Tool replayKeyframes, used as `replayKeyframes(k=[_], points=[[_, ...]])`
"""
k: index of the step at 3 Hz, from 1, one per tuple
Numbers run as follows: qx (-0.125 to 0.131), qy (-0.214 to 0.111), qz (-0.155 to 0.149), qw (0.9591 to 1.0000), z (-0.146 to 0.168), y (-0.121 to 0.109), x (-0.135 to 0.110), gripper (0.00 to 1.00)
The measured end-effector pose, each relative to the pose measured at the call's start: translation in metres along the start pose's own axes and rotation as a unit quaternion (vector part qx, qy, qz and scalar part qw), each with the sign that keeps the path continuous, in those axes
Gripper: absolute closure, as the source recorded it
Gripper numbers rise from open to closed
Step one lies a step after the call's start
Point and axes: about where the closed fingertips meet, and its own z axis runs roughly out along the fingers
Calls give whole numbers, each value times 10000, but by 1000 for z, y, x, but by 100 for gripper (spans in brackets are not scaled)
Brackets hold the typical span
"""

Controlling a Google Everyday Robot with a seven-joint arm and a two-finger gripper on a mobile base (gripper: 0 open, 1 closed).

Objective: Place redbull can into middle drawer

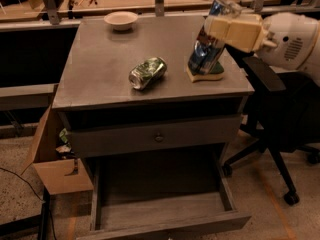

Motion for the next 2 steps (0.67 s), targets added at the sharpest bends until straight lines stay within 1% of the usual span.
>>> replayKeyframes(k=[1,2], points=[[-103,491,292,9983,0,24,78,100],[-230,665,495,9963,8,34,105,100]])
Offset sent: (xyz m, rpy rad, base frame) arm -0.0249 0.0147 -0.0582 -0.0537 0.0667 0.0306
